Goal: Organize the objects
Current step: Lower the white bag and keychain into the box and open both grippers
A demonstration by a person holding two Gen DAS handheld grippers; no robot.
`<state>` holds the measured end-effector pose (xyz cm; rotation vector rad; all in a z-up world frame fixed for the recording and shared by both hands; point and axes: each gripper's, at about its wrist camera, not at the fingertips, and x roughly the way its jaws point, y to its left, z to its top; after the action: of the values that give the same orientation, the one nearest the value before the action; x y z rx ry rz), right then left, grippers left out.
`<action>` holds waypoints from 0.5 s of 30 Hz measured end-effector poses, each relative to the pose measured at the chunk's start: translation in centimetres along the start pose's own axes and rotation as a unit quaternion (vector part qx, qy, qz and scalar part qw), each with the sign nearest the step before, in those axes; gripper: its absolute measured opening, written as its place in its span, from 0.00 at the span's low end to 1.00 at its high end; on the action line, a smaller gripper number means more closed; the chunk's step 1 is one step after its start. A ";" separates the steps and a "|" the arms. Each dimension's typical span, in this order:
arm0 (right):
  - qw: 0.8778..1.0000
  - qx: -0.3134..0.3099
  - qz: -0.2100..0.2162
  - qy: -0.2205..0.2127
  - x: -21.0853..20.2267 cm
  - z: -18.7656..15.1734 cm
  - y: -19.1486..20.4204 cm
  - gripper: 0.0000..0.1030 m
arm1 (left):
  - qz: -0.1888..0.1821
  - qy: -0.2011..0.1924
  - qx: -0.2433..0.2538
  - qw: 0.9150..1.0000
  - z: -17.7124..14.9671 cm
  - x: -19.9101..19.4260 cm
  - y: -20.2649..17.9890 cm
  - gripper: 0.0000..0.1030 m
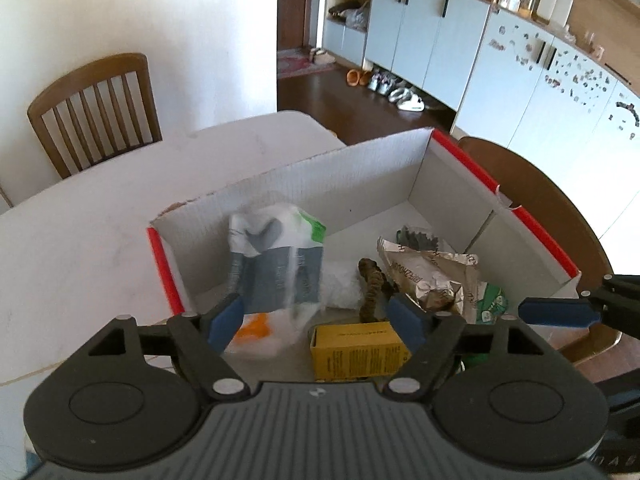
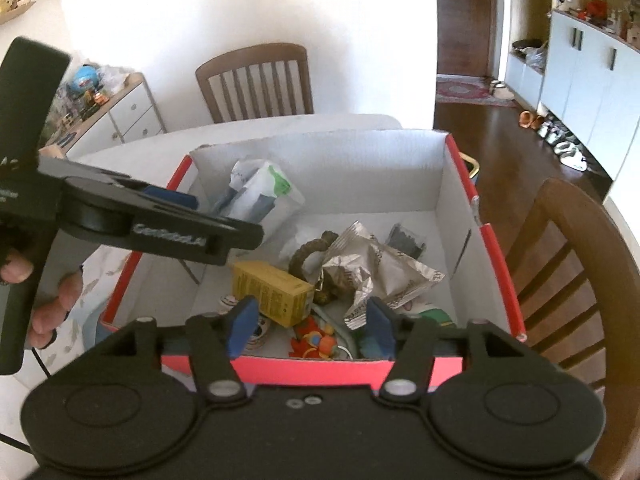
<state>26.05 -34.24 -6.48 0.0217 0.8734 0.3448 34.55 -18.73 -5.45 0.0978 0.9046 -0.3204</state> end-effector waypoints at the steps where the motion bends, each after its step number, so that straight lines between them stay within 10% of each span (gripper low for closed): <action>1: 1.000 0.003 -0.002 -0.003 -0.3 0.0 0.2 0.58 | -0.002 -0.005 -0.001 1.000 -0.1 -0.5 0.1 0.79; 15: 0.998 0.032 -0.012 -0.054 -4.6 -0.6 3.6 0.72 | -0.026 -0.060 0.000 0.998 -3.1 -8.1 1.7 0.89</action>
<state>21.89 -32.25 -2.86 0.0889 0.7767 0.2909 28.07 -14.54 -1.09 0.0540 0.7887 -0.3705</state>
